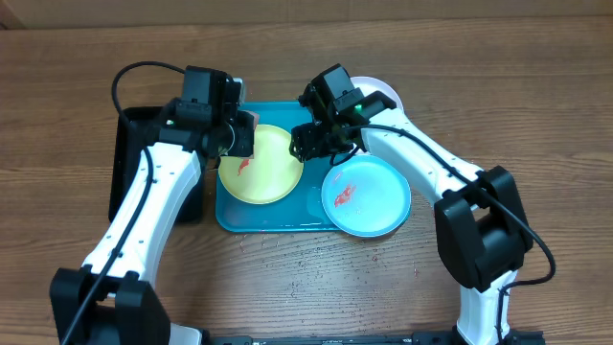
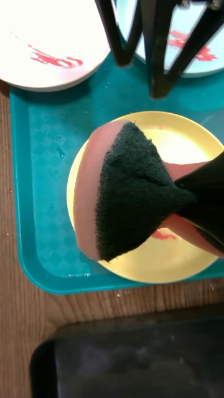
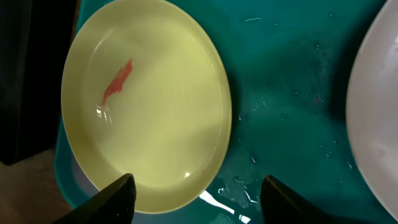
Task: Clean dirty plates on tray and stack at the side
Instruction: 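Move the right gripper to the yellow plate rim and grip it, then scrub the yellow plate with the sponge in the left gripper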
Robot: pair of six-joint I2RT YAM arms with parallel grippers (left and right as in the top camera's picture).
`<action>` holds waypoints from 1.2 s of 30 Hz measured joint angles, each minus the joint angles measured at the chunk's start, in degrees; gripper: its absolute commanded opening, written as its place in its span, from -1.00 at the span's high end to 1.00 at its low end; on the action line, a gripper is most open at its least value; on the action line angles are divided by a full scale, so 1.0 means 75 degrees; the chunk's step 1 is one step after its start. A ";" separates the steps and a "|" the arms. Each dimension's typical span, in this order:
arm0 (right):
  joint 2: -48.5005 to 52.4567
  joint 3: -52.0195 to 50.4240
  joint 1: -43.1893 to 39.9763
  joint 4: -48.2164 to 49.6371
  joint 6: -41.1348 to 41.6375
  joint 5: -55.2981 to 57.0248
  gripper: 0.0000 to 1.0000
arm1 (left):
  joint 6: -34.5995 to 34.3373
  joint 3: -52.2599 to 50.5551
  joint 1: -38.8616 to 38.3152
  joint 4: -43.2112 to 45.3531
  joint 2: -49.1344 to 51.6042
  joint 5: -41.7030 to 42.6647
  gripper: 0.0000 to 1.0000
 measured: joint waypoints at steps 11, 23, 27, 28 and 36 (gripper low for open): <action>0.0525 0.0000 0.0041 0.0286 0.0635 -0.0003 0.03 | -0.0350 0.0000 -0.0268 0.0431 0.1154 0.0017 0.92; 0.0676 -0.0035 0.0201 0.0379 0.1209 0.0041 0.45 | -0.0493 0.0000 -0.0286 0.0565 0.2215 0.0017 0.92; 0.0781 -0.0096 0.0198 0.0393 0.1358 0.0067 0.53 | -0.0493 0.0000 -0.0286 0.0635 0.2363 -0.0006 0.92; 0.0831 -0.0102 0.0201 0.0370 0.1378 0.0070 0.55 | -0.0493 0.0000 -0.0286 0.0638 0.2363 -0.0044 0.92; 0.1005 -0.0137 0.0204 0.0192 0.1495 0.0052 0.86 | -0.0495 0.0003 -0.0286 0.0347 0.2363 -0.0702 0.92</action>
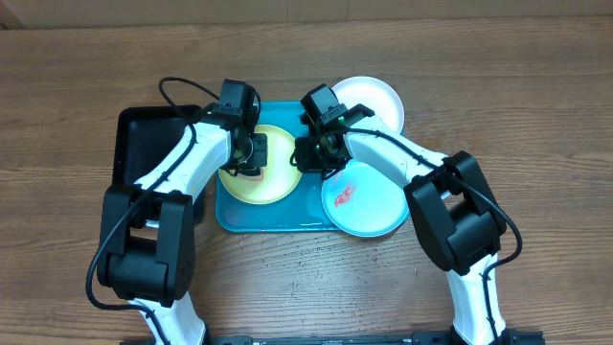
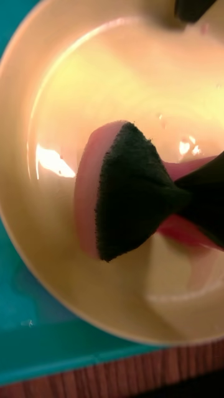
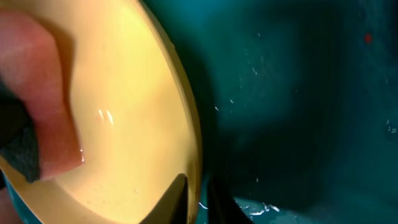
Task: Clean dirty plates on tray and stack at the side
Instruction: 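Scrub the yellow plate with the sponge in the left gripper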
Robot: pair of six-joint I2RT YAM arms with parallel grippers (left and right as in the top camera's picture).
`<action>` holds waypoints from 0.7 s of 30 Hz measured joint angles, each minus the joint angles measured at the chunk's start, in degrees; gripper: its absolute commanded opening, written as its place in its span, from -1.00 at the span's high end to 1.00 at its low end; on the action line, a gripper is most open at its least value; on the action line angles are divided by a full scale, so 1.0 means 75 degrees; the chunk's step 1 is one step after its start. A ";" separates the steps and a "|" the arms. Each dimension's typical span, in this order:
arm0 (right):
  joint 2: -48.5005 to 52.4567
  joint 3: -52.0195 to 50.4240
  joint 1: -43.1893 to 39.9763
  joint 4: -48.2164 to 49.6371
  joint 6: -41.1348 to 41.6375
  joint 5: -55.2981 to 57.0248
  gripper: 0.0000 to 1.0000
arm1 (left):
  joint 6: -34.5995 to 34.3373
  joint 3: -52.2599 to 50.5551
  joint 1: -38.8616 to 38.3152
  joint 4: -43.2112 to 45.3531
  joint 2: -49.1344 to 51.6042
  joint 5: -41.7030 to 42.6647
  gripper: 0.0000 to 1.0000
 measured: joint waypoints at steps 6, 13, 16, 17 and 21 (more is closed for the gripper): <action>0.0000 0.0000 0.0017 0.0000 0.0096 0.0064 0.93 | 0.0009 0.0035 0.0000 -0.0216 0.0000 -0.0644 0.92; 0.0000 0.0000 0.0003 -0.0029 0.0090 0.0093 0.93 | 0.0009 0.0527 0.0000 -0.0458 0.0000 0.0070 0.92; 0.0000 0.0000 -0.0012 -0.0047 0.0079 0.0090 0.93 | 0.0009 0.0618 -0.0050 -0.0446 0.0000 0.0970 0.92; 0.0000 0.0000 -0.0012 -0.0055 0.0082 0.0087 0.93 | 0.0009 0.0618 -0.0102 -0.0463 0.0000 0.1224 0.92; 0.0000 0.0000 -0.0009 -0.0052 0.0067 0.0090 0.93 | 0.0009 0.0589 -0.0358 -0.0463 0.0000 0.1577 0.92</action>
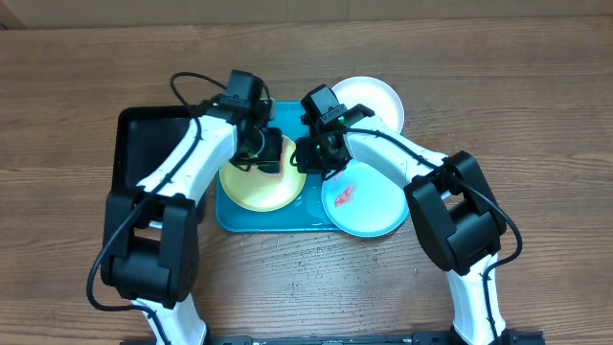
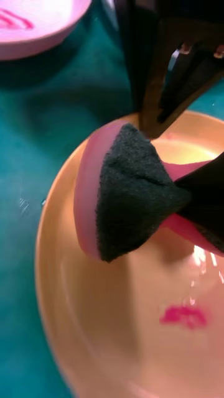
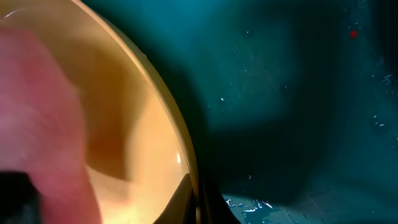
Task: Clean dirty plates on tray and stack at the side
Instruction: 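Scrub the yellow plate with the sponge in the left gripper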
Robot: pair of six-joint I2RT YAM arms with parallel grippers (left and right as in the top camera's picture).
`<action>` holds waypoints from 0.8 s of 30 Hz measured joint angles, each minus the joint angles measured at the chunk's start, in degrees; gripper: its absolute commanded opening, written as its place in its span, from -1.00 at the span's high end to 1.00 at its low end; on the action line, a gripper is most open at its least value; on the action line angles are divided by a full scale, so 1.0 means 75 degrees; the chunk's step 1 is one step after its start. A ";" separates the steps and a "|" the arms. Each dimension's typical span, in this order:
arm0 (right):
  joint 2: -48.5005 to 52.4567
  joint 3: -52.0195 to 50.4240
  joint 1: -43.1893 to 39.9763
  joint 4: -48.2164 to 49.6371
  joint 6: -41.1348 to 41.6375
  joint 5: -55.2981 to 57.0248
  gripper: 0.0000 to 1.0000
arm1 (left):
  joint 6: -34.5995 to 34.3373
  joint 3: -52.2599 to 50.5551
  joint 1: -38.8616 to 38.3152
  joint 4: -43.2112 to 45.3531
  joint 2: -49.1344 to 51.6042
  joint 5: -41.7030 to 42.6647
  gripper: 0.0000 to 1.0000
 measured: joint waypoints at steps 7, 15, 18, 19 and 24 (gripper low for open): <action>0.0000 0.0000 -0.0003 0.0006 -0.0006 0.0000 0.93 | 0.0000 -0.0318 -0.0152 -0.0023 0.0175 -0.0892 0.92; 0.0000 0.0000 -0.0003 -0.0009 -0.0006 -0.0003 0.93 | -0.0003 -0.0321 0.0358 -0.0055 0.0204 -0.1620 0.92; 0.0000 0.0000 -0.0003 -0.0012 -0.0003 0.0000 0.93 | 0.0000 -0.0321 0.0595 -0.0090 0.0204 -0.1708 0.92; 0.0000 0.0000 -0.0003 -0.0012 -0.0006 0.0000 0.93 | 0.0000 -0.0321 0.0647 -0.0111 0.0204 -0.1728 0.92; 0.0000 0.0000 -0.0003 -0.0017 -0.0012 0.0000 0.93 | 0.0000 -0.0050 0.0720 -0.0941 0.0204 -0.1696 0.92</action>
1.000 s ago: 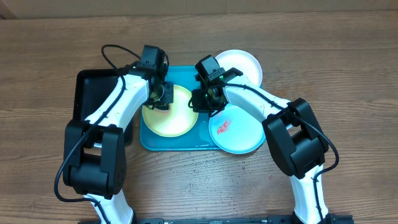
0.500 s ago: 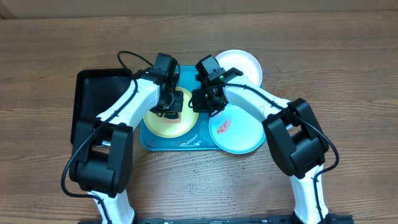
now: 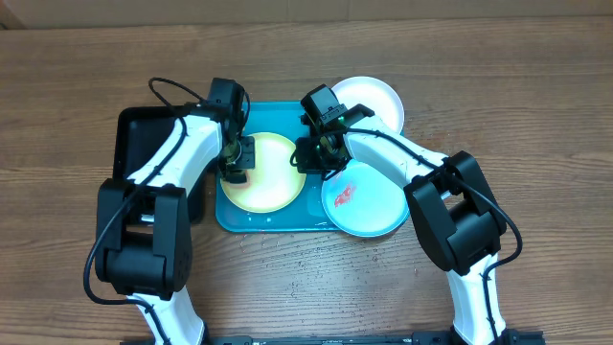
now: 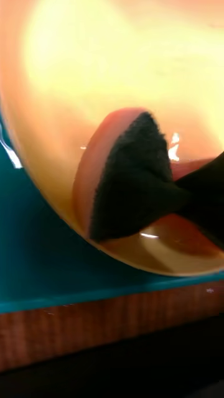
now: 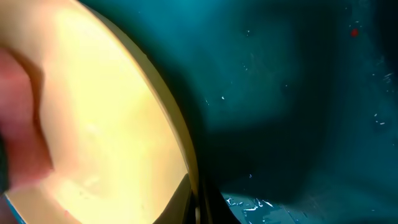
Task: Clean dirty plates on tray and stack at the side
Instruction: 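Scrub the yellow plate with the sponge in the left gripper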
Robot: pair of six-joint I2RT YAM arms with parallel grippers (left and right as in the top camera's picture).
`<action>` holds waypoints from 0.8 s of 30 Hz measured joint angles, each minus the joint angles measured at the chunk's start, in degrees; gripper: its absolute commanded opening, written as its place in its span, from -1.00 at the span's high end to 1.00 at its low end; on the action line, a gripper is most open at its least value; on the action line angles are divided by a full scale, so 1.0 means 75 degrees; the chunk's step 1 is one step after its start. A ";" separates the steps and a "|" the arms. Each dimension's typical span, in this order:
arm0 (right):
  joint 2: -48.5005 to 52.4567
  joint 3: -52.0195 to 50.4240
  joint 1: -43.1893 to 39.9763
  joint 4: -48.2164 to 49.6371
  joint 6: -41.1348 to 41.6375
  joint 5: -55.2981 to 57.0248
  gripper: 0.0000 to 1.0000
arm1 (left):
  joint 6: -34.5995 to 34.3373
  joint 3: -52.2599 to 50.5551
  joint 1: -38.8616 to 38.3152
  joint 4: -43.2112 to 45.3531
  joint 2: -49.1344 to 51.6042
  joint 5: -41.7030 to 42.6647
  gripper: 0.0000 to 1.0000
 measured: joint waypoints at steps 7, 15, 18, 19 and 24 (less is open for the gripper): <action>0.0000 0.0000 0.0003 -0.0009 0.0003 0.0000 0.93 | 0.0000 0.1189 0.0000 -0.0638 -0.0050 0.0790 0.92; 0.0000 0.0000 -0.0003 -0.0017 0.0003 0.0000 0.93 | 0.0000 0.0551 -0.0009 0.0207 -0.0128 0.1128 0.92; 0.0000 0.0000 -0.0006 -0.0026 0.0006 0.0000 0.93 | 0.0000 -0.0117 -0.0082 0.0603 -0.0128 0.1163 0.92; 0.0000 0.0000 -0.0006 -0.0023 0.0000 -0.0003 0.93 | -0.0003 -0.0309 -0.0114 0.0734 -0.0128 0.1174 0.92; 0.0000 0.0000 -0.0006 -0.0050 -0.0055 0.0000 0.93 | 0.0000 -0.0804 -0.0213 0.1099 -0.0213 0.0982 0.92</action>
